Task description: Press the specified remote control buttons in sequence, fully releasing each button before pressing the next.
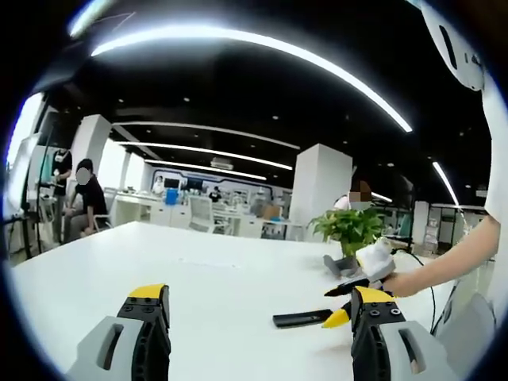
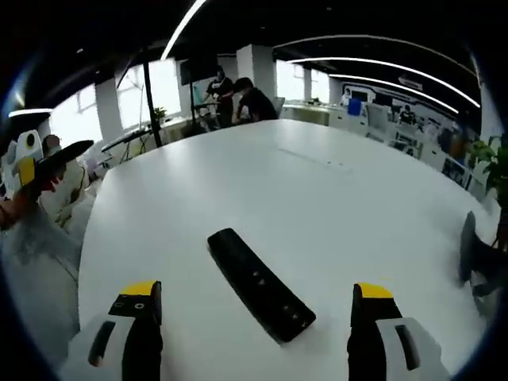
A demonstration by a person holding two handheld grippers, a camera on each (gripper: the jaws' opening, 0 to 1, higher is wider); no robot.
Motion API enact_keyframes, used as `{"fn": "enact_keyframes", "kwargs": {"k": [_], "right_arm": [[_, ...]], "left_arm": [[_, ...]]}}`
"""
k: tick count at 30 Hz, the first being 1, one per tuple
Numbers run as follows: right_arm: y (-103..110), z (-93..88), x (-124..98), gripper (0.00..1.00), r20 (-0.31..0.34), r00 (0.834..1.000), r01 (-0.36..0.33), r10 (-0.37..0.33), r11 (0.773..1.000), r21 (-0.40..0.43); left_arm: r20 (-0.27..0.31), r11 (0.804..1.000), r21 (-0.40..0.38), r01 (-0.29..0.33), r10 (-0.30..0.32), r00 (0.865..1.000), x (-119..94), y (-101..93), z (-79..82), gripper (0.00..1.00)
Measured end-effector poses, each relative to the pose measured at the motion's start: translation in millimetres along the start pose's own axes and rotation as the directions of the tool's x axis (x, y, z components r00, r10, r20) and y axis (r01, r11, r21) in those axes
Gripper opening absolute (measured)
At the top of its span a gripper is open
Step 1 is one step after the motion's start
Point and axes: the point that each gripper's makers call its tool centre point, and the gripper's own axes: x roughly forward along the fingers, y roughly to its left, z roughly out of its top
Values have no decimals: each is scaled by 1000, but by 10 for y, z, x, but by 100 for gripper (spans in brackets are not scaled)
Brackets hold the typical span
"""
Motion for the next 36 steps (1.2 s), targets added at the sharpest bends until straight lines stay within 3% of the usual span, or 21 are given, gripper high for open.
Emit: {"fn": "enact_keyframes", "kwargs": {"k": [4, 13, 17, 21, 25, 30, 36], "right_arm": [[98, 64, -224, 99, 36, 998, 54, -54, 998, -12], [377, 200, -681, 99, 130, 987, 92, -94, 996, 20], [435, 284, -933, 99, 200, 970, 128, -139, 989, 68], [506, 246, -1147, 99, 225, 961, 150, -163, 986, 72], [548, 172, -1332, 99, 236, 952, 185, -196, 980, 70], [595, 129, -1506, 99, 259, 937, 216, -233, 972, 92], [597, 167, -1631, 99, 327, 906, 240, -270, 962, 132]], "left_arm": [[-19, 1000, 7, -3, 3, 1000, 1, 5, -32, 98], [-28, 1000, 14, 3, -3, 1000, -3, -5, -49, 98], [-31, 1000, 17, 8, -7, 999, -8, -19, -51, 98], [-32, 1000, 19, 13, -12, 999, -13, -37, -45, 98], [-76, 999, 40, 32, -29, 997, -7, -88, -115, 98], [-65, 999, 35, 38, -35, 997, -17, -101, -87, 98], [-29, 1000, 29, 5, -4, 1000, -55, -46, 5, 98]]}}
